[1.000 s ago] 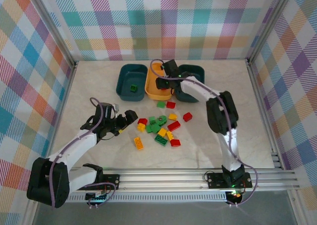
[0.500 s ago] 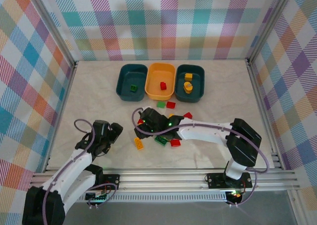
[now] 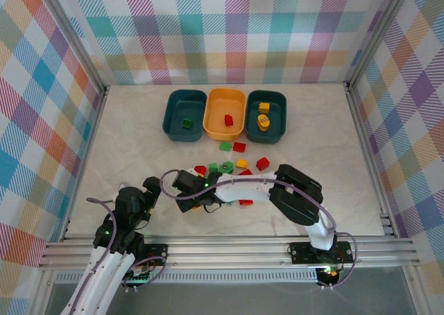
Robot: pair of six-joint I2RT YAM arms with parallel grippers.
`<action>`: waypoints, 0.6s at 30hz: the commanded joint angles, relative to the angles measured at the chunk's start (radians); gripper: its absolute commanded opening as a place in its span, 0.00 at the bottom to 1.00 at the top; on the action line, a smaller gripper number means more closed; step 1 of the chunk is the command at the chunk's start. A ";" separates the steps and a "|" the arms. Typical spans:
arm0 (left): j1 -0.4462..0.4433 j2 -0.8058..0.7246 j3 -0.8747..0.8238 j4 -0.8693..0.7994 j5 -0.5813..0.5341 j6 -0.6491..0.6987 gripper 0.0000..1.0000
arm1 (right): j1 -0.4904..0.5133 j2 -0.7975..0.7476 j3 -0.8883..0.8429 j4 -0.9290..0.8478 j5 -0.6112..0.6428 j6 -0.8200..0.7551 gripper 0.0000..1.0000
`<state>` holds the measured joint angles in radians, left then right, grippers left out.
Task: Sort the legos into containers by color
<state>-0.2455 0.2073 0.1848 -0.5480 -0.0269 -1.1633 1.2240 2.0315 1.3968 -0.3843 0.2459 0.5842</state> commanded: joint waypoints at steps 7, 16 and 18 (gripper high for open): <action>0.009 0.095 -0.006 0.028 0.068 0.047 1.00 | 0.015 0.064 0.030 -0.074 0.070 0.060 0.73; 0.009 0.171 0.062 0.038 0.071 0.115 1.00 | 0.015 0.087 0.056 -0.087 0.096 0.052 0.54; 0.009 0.183 0.070 0.040 0.070 0.121 1.00 | 0.017 0.072 0.044 -0.081 0.113 0.048 0.41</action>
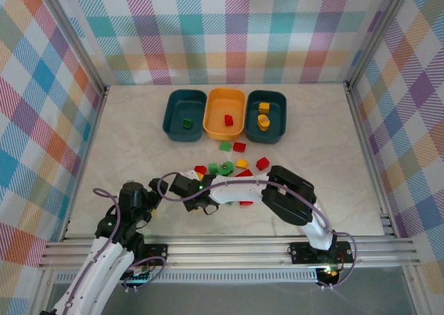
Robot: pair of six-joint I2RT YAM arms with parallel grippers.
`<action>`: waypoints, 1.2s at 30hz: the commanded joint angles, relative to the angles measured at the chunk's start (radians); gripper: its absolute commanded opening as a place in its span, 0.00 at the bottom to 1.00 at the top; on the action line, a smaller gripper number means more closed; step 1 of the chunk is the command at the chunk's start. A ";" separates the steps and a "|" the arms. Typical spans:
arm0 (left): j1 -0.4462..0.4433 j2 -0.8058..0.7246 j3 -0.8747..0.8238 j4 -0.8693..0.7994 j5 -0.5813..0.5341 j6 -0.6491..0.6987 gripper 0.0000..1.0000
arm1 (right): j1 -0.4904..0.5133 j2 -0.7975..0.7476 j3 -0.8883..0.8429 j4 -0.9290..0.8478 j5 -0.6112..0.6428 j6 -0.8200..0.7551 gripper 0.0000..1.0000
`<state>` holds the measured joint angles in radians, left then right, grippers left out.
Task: Sort the legos into containers by color
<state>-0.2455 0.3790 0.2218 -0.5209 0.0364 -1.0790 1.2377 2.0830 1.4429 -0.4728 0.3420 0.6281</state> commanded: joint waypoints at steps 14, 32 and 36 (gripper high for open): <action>0.008 0.223 0.087 0.233 0.126 0.069 0.99 | -0.127 -0.407 -0.097 0.084 0.045 -0.175 0.27; -0.225 0.771 0.321 0.521 0.228 0.236 1.00 | -0.928 0.099 0.421 -0.072 -0.191 -0.340 0.30; -0.225 0.799 0.309 0.531 0.228 0.235 1.00 | -0.947 0.206 0.558 -0.136 -0.181 -0.376 0.31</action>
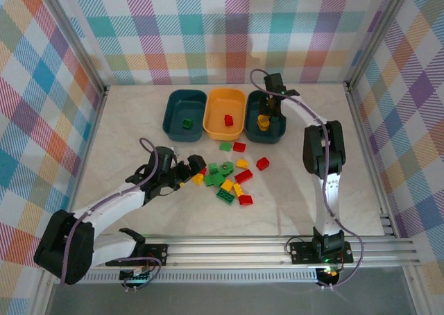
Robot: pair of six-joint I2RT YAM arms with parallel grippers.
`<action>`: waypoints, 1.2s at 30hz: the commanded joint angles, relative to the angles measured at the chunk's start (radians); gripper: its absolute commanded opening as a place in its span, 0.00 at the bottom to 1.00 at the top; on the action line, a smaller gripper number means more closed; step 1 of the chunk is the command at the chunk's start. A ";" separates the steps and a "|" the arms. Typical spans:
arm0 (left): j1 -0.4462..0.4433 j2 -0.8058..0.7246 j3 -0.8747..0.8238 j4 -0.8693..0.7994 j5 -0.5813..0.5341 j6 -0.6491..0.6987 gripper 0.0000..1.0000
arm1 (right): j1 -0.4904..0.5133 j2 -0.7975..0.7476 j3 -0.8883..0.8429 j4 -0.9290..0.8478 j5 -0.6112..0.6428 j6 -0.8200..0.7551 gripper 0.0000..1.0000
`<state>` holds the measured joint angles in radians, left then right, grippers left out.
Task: Sort the legos into containers by color
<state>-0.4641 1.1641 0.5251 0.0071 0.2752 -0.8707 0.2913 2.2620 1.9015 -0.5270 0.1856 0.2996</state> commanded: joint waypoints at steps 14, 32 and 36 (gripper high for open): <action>-0.005 0.001 0.066 -0.073 -0.085 0.066 1.00 | 0.032 -0.222 -0.098 0.016 0.060 -0.040 0.65; 0.322 -0.269 -0.177 -0.335 -0.181 -0.185 1.00 | 0.783 -0.417 -0.528 0.203 0.135 -0.117 0.46; 0.324 -0.348 -0.199 -0.356 -0.185 -0.186 1.00 | 0.789 -0.322 -0.458 0.145 0.101 -0.116 0.54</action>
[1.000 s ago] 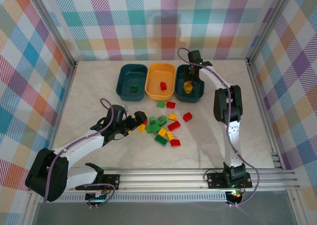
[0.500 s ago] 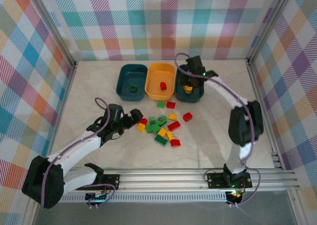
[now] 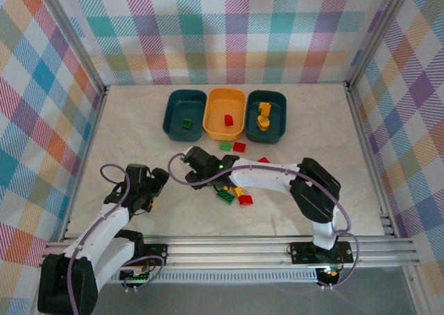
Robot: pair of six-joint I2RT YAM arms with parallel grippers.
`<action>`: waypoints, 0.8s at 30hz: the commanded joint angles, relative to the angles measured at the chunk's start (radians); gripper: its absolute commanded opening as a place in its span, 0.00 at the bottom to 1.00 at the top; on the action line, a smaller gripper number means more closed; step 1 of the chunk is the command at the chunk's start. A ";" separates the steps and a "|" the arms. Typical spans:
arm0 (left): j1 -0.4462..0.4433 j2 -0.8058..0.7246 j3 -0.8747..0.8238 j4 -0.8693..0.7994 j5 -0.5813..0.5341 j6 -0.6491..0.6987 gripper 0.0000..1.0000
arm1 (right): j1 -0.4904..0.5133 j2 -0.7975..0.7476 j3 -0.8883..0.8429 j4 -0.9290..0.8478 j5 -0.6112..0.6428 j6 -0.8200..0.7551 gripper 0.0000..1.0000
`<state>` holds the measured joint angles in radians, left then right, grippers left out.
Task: Sort the legos into containers by color
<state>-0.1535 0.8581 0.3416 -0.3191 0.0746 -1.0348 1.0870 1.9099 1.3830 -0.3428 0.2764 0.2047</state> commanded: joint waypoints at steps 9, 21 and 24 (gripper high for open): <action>0.015 -0.170 -0.024 -0.087 0.024 0.004 1.00 | 0.001 0.131 0.096 -0.024 0.049 -0.046 0.64; 0.015 -0.128 -0.028 -0.052 0.058 0.017 1.00 | 0.017 0.190 0.110 -0.012 0.035 -0.052 0.56; 0.015 -0.123 -0.030 -0.042 0.057 0.018 1.00 | 0.021 0.181 0.094 -0.004 0.035 -0.034 0.49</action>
<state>-0.1516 0.7322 0.3305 -0.3645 0.1219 -1.0313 1.0969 2.0876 1.4792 -0.3588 0.3210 0.1574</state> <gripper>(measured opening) 0.999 0.497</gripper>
